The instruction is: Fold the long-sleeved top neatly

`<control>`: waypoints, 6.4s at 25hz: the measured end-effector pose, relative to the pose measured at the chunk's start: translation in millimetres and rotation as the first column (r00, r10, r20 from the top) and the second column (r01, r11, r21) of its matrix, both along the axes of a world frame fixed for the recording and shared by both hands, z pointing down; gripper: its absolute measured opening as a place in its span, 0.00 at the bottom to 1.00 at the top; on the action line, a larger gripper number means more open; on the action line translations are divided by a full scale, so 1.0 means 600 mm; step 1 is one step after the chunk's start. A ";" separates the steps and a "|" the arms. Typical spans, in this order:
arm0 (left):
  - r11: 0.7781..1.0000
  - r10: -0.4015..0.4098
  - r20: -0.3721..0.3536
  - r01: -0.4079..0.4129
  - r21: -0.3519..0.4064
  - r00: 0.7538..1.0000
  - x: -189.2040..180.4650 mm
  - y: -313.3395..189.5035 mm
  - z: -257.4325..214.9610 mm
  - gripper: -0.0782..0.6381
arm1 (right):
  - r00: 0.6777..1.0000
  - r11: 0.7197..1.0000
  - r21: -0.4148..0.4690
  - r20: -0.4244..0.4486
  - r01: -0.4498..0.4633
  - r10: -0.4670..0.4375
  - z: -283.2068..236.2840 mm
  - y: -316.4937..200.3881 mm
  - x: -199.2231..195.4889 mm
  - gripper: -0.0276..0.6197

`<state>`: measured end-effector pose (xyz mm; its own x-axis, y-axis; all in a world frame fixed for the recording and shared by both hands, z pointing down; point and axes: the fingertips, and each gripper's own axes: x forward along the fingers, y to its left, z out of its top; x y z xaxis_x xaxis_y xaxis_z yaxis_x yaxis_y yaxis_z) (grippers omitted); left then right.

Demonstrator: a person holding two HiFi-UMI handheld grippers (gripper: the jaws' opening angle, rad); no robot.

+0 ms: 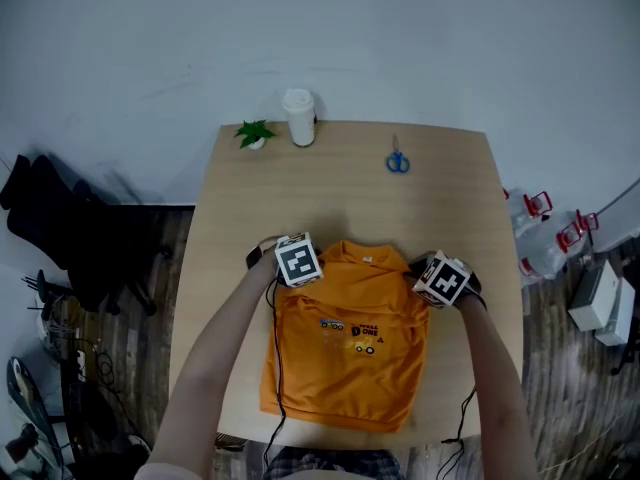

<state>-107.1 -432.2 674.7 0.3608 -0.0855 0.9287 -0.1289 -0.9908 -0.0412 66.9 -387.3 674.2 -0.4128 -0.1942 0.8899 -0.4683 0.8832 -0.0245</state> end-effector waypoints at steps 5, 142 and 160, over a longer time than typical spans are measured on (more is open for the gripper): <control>0.996 -0.014 -0.036 0.017 0.088 0.999 -0.005 0.036 -0.055 0.17 | 1.000 0.996 0.088 0.019 0.005 -0.007 -0.049 0.028 -0.009 0.12; 0.419 -0.340 -0.898 0.900 0.122 0.280 -0.281 0.510 -0.499 0.11 | 0.528 0.355 0.417 0.788 -0.837 0.317 -0.451 0.463 0.086 0.05; 0.437 -0.359 -0.891 0.894 0.104 0.279 -0.261 0.505 -0.482 0.11 | 0.542 0.372 0.418 0.766 -0.829 0.347 -0.424 0.466 0.097 0.05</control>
